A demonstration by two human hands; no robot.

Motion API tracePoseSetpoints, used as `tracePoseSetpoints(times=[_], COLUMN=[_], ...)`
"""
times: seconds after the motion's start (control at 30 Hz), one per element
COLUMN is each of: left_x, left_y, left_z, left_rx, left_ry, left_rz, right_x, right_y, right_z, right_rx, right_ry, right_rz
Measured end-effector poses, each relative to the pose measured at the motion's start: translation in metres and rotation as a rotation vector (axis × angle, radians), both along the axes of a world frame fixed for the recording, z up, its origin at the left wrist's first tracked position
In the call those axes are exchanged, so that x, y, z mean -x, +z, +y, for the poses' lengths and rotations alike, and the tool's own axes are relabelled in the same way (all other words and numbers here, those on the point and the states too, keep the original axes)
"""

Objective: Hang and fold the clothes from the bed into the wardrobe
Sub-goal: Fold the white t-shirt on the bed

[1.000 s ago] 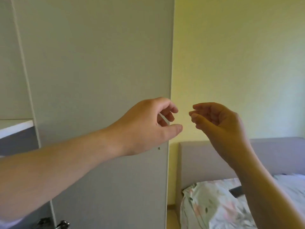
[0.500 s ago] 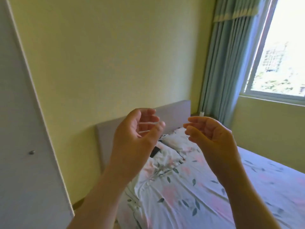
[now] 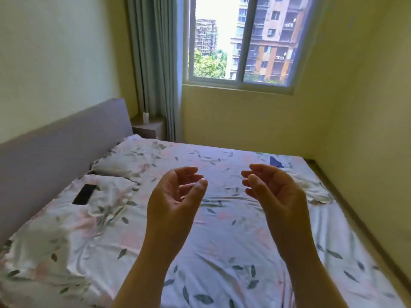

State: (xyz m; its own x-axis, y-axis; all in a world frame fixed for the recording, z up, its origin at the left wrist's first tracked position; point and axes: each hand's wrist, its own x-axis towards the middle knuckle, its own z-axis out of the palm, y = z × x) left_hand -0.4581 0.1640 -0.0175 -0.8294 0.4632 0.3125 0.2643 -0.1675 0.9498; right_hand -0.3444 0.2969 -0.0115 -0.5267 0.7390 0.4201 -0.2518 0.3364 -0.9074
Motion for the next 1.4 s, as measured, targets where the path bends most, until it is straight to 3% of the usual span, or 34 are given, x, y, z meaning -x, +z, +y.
tracePoseSetpoints(times=[0.67, 1.0, 1.4], left_x=[-0.185, -0.21, -0.226], left_y=[-0.022, -0.012, -0.027], left_z=[0.287, 0.406, 0.497], left_rx=[0.057, 0.036, 0.115], left_ry=[-0.664, -0.98, -1.081], left_rz=[-0.044, -0.013, -0.016], right_x=[-0.244, -0.275, -0.288], right_y=[-0.026, -0.013, -0.023], right_z=[0.205, 0.275, 0.349], right_rx=[0.08, 0.099, 0.13], right_ry=[-0.536, -0.806, -0.869], right_rz=[-0.123, -0.138, -0.183])
